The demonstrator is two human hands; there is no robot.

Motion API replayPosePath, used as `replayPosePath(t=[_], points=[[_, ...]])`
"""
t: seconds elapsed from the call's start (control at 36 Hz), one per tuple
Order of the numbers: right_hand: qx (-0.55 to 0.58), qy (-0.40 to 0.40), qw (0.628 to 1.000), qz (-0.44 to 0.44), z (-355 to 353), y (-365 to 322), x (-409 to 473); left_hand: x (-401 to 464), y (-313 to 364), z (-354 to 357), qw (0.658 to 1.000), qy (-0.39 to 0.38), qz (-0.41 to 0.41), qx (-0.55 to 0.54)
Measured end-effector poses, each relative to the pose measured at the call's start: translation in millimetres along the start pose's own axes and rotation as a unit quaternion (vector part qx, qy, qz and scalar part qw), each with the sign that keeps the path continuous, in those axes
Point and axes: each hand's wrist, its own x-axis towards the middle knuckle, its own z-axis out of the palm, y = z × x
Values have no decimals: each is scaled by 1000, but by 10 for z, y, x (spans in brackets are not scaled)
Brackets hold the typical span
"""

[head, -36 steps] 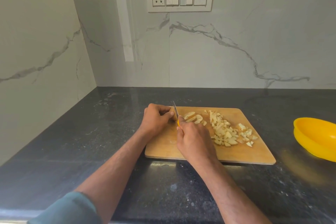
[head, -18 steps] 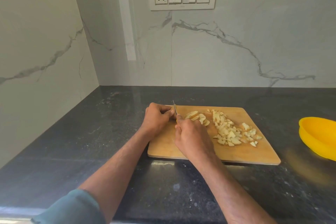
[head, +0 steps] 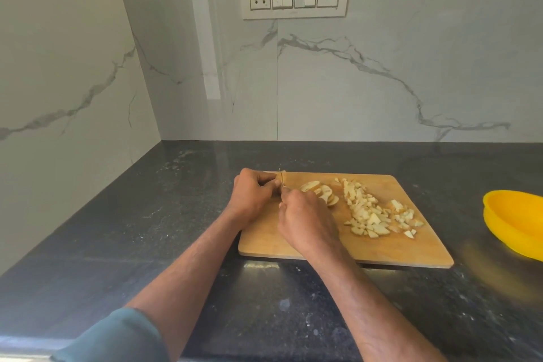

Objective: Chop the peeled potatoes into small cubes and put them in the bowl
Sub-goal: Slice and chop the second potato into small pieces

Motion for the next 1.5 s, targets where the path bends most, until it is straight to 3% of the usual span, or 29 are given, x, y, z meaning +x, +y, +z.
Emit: replayPosePath(t=[0.47,0.81,1.5], points=[[-28,-47,998,12,-51,-47,2,-78,30,-5,1000,-2,23,11],[-56,-72,996,2,-102,-18,-70,-56,70,15,1000,21,-14,10],[-49,-22,999,0,-161,84,-290,-20,2,52,999,11,-16,32]])
